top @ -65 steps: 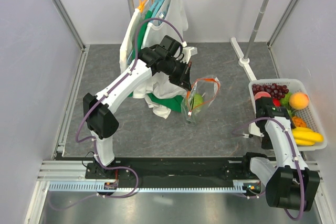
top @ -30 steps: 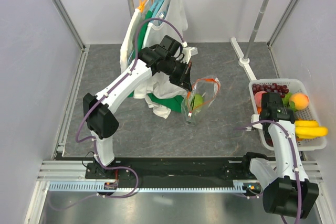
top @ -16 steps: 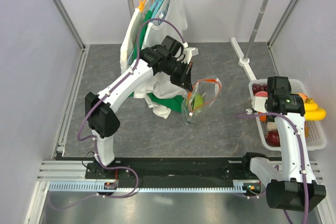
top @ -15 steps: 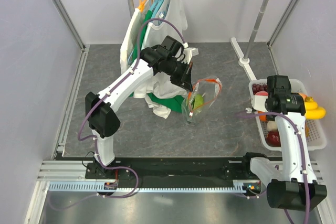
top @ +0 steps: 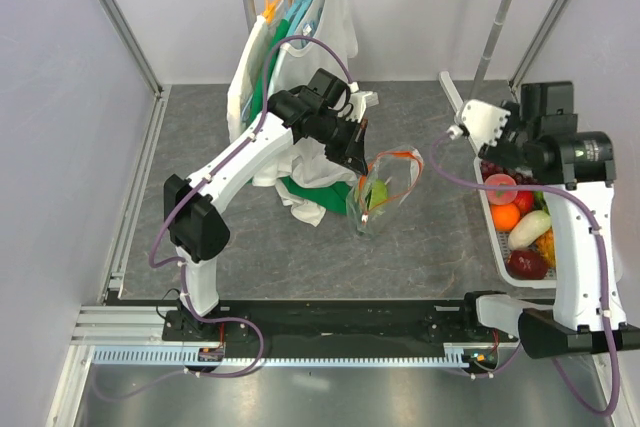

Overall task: Place the food in the zip-top bag and seal the zipper
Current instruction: Pick up the fake fruit from the bin, then place the fake fruit in the zipper food storage bag.

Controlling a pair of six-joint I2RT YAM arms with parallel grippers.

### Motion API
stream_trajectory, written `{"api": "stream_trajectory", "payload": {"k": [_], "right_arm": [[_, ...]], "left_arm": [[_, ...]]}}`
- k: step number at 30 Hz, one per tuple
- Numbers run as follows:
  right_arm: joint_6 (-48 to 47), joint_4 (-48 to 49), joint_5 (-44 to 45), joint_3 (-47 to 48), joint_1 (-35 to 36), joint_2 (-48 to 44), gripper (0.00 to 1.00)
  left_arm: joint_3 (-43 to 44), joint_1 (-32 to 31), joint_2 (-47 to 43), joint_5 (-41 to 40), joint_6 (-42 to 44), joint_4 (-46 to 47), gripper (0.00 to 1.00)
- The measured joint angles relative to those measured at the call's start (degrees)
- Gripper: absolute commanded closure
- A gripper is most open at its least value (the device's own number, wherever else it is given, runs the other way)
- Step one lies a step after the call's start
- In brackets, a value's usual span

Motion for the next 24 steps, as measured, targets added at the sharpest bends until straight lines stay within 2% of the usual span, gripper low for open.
{"api": "stream_trajectory", "payload": {"k": [5,15,20,24], "right_arm": [[4.4,-1.0,-19.2,13.1,0.0,1.8,0.73],[19.1,-3.8,-52.0,17.7,0.4,3.8,0.73],[21.5,-4.0,-61.1,15.9,1.5,5.7,0.71],[20.0,-4.1,-62.6,12.7,4.7,5.2,0.71]], "left_arm": [[0.0,0.2,0.3,0.3,-0.3,0.0,0.98],[0.0,0.9,0.6,0.5,-0.7,0.0,0.98],[0.0,1.3,0.6,1.1,-0.7,0.0,0.98],[0.0,1.4,0.6,1.5,-0.7,0.0,0.98]]}}
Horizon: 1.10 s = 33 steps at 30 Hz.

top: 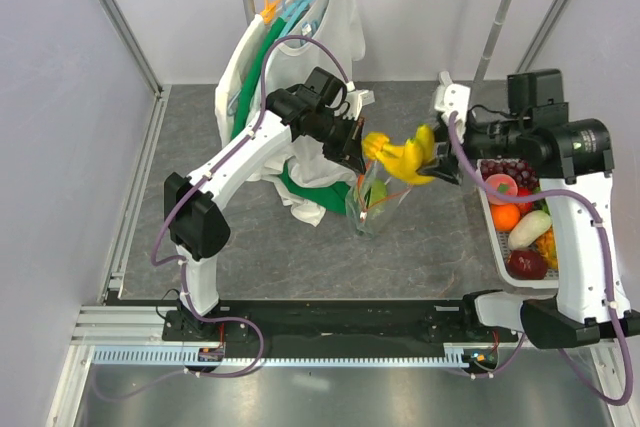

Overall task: Place the food in the zip-top bag and seal the zipper
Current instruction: Place the fake fruit in the zipper food storage bag.

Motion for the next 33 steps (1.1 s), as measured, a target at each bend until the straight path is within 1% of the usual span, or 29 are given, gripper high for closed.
{"api": "stream_trajectory", "payload": {"k": [4,6,8,11,15,22,28,33], "right_arm": [[-3.7,0.0,3.4,-4.9,7.4,-1.9,0.72],[-5.7,-0.4,6.8,-7.1,12.2,-3.1,0.73],[-6.8,-0.6,10.2,-7.8,15.2,-3.3,0.74],[-8.0,-0.5,16.4,-8.0,17.6,-2.4,0.73],[-9.4,-0.5,23.0,-8.0,18.7,-0.7,0.73],[-13.3,-0.5,31.1,-8.2,21.5,-0.3,0.72],[-16.2,-0.3,35.6,-10.2,26.9,-0.5,0.71],[-17.1,0.0,40.2,-14.9,33.4,-1.2,0.75]], "left_arm": [[0.0,0.1,0.0,-0.1,0.0,0.0,0.98],[0.0,0.2,0.0,-0.2,0.0,0.0,0.98],[0.0,0.2,0.0,-0.2,0.0,0.0,0.98],[0.0,0.2,0.0,-0.2,0.0,0.0,0.98],[0.0,0.3,0.0,-1.2,0.0,0.0,0.98],[-0.1,0.5,0.0,-1.1,0.0,0.0,0.98],[-0.1,0.5,0.0,-1.1,0.0,0.0,0.98],[-0.1,0.5,0.0,-1.1,0.0,0.0,0.98]]}}
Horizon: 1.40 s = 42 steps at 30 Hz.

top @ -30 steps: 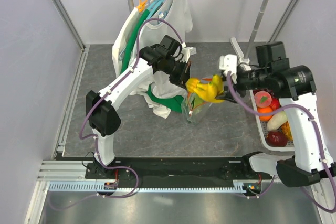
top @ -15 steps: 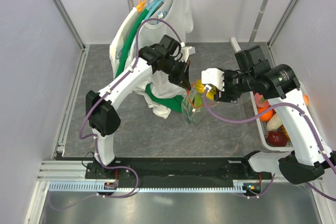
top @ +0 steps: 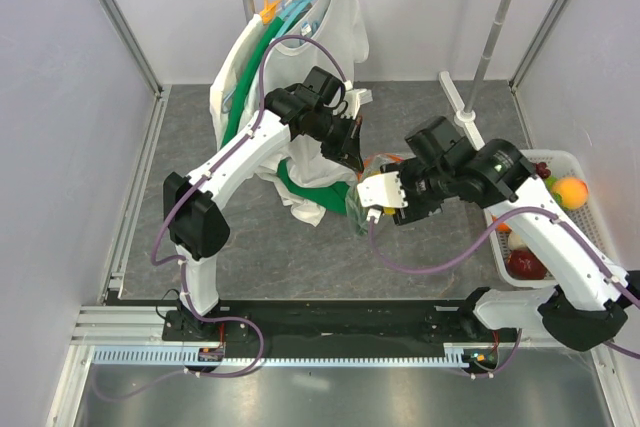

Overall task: Place the food in the zip-top bag and seal the zipper
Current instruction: Place the fake fruit in the zipper food storage bag.

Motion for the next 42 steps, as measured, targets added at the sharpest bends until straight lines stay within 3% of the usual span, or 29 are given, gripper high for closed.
{"api": "stream_trajectory", "payload": {"k": [21,22,23,24,25,28,30,35,42], "right_arm": [[1.9,0.2,22.1,1.1,8.0,15.2,0.61],[1.7,0.2,22.3,1.1,8.0,15.5,0.57],[1.5,0.5,22.7,0.9,8.0,15.6,0.4],[1.3,1.1,23.1,0.4,8.0,15.5,0.34],[0.9,1.7,23.6,-0.3,8.0,15.4,0.21],[-0.3,4.7,25.2,-2.8,8.0,15.0,0.05],[0.0,6.6,26.1,-3.2,8.0,14.6,0.02],[5.2,9.9,25.1,-2.2,7.1,11.5,0.02],[23.2,13.5,17.3,0.2,-1.6,1.8,0.07]], "left_arm": [[-1.2,0.0,0.0,6.2,0.0,0.6,0.98],[-1.4,0.0,0.0,6.6,0.0,0.7,0.98],[-1.7,0.0,0.0,7.1,0.1,0.8,0.98],[-2.1,0.0,0.0,7.4,0.1,0.9,0.98],[-2.5,0.0,0.0,7.6,0.1,1.0,0.98],[-3.8,0.1,0.0,8.1,0.1,1.0,0.98],[-4.2,0.3,0.0,8.6,0.1,0.9,0.98],[-4.2,1.6,0.0,9.1,0.0,0.9,0.98],[-4.2,2.8,0.0,9.2,-0.1,0.9,0.98]]}}
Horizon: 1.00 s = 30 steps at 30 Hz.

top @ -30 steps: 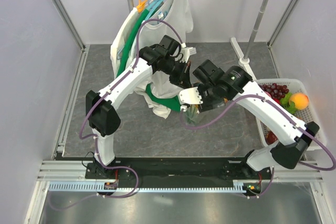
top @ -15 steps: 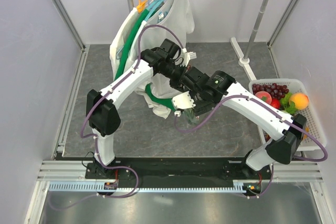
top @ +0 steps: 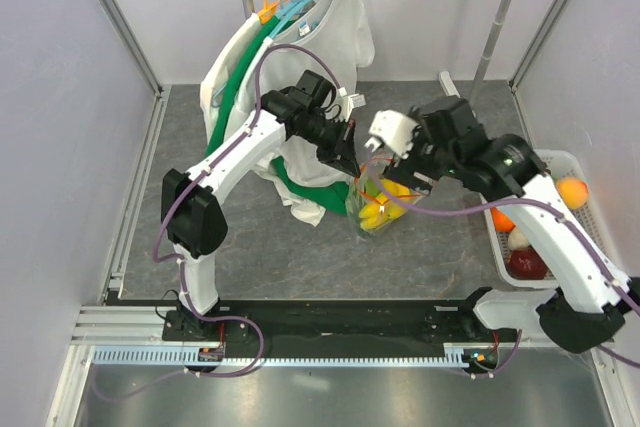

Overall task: Place the food in the zip-top bag and seal the zipper
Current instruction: Place the fake fruit in the zipper food storage bag, then adjust the zipper food storage bag at the center of the board.

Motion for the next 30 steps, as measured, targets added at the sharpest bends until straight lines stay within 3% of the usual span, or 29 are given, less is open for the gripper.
{"api": "stream_trajectory", "payload": {"k": [7,10,14,16,17,18,19,25,30], "right_arm": [[19.5,1.0,-7.3,-6.5,-11.3,-7.0,0.11],[26.0,0.8,-9.6,-9.3,-14.4,-6.0,0.13],[33.2,0.7,-13.7,-11.1,-19.7,-2.8,0.24],[35.3,0.8,-15.2,-12.2,-21.7,-2.1,0.41],[36.2,0.7,-16.2,-12.8,-22.4,-1.9,0.6],[36.9,0.8,-17.2,-13.7,-23.2,-1.8,0.93],[37.2,0.7,-18.5,-14.4,-23.8,-1.7,1.0],[38.5,-1.1,-26.9,-14.7,-27.9,-0.4,1.0],[37.9,-3.0,-33.2,-7.7,-32.4,-2.6,1.0]], "left_arm": [[0.0,0.0,0.0,0.0,-0.4,0.0,0.98],[0.0,0.0,0.0,0.0,-0.4,0.0,0.98],[0.0,-0.6,0.0,-0.2,-0.4,0.1,0.98],[0.0,-1.2,-0.1,-0.6,-0.3,0.1,0.98],[-0.1,-1.5,-0.2,-0.8,-0.3,0.1,0.98],[-0.2,-1.9,-0.5,-1.2,-0.3,0.1,0.98],[-0.3,-2.4,-0.7,-1.6,-0.2,0.1,0.98],[-0.2,-7.2,-3.0,-5.7,1.5,-0.2,0.98],[5.7,-9.2,-3.0,-8.3,2.1,-1.5,0.98]]}}
